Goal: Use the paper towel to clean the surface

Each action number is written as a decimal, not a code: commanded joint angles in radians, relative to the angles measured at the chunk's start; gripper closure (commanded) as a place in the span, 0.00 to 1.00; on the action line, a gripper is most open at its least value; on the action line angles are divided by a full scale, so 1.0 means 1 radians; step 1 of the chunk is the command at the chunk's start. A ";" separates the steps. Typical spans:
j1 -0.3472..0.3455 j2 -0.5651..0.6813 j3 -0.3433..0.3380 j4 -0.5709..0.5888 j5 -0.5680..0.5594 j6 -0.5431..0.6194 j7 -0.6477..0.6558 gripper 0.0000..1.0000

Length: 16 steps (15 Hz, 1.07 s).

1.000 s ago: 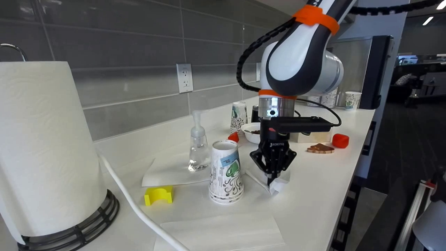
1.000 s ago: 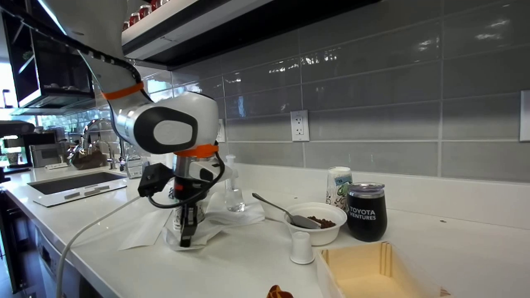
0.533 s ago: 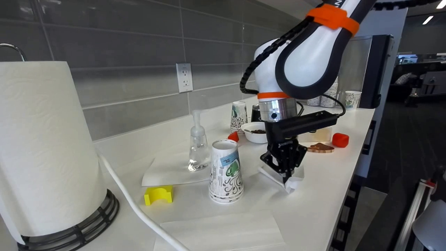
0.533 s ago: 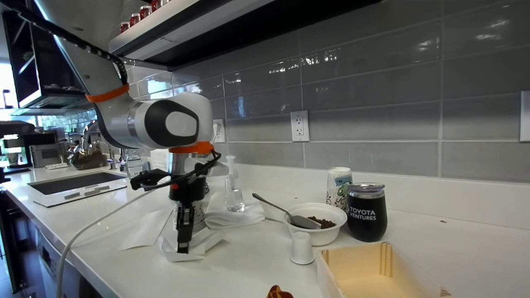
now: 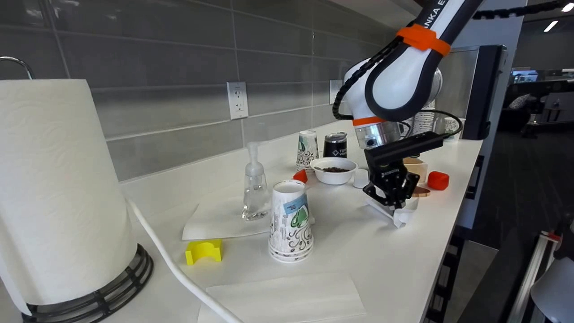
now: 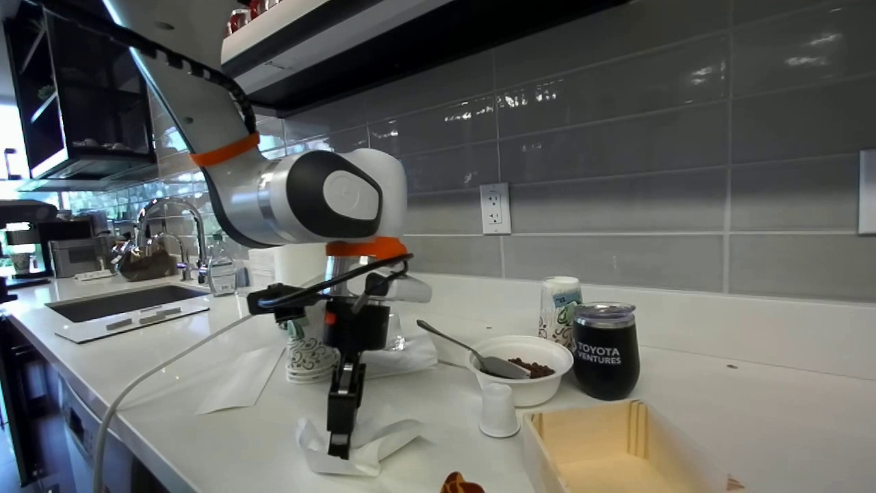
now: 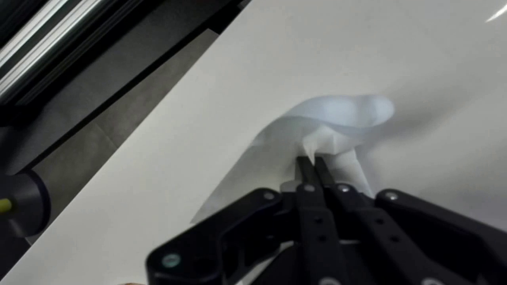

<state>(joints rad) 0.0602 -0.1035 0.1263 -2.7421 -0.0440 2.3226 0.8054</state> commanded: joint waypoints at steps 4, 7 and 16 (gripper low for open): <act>0.015 0.014 -0.030 0.001 0.172 0.133 -0.153 1.00; 0.067 0.012 0.002 0.001 0.327 0.170 -0.277 1.00; 0.194 0.025 0.115 -0.011 0.456 0.087 -0.431 1.00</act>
<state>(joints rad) 0.2332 -0.0874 0.2229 -2.7412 0.4028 2.4628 0.4074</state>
